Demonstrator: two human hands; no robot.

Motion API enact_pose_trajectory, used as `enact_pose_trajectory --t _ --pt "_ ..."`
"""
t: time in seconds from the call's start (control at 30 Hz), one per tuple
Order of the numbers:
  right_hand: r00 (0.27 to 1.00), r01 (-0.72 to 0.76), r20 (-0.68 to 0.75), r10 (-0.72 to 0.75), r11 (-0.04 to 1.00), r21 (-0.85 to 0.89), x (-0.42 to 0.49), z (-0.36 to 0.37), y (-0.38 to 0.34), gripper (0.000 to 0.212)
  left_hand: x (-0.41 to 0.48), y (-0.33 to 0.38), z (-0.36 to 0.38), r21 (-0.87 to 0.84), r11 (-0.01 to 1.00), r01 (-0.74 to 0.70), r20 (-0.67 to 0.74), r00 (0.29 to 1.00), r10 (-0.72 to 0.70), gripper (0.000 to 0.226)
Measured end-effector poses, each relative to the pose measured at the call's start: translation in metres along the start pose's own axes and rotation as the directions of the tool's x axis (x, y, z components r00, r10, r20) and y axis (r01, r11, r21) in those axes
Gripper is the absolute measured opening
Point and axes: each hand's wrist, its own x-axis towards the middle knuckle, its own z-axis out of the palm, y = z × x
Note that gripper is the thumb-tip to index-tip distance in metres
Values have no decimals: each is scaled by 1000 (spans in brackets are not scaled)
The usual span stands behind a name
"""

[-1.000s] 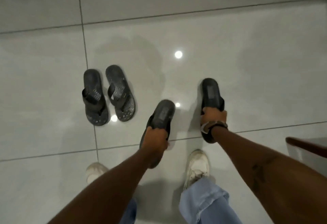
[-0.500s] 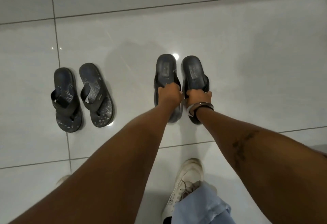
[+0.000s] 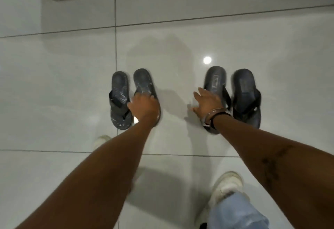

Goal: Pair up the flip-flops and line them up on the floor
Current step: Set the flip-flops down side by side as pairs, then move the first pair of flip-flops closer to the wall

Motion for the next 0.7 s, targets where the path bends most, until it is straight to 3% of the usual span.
enact_pose_trajectory --t 0.1,0.17,0.23,0.4,0.7 --pt "990 -67 128 65 998 12 42 17 -32 81 46 -46 11 58 998 31 116 993 -38 40" --pt "983 -100 149 104 994 -36 69 35 -48 91 64 -63 23 66 998 -3 159 987 -7 43" --pt "977 -150 144 158 987 -65 89 49 -62 98 75 -70 33 62 998 -30 173 985 19 33" --pt "960 -266 65 272 960 -82 108 63 -84 94 91 -66 42 25 999 -20 175 985 15 6" --pt "937 -303 158 312 950 -79 133 38 -121 98 131 -75 18 -48 992 116 266 959 -100 5"
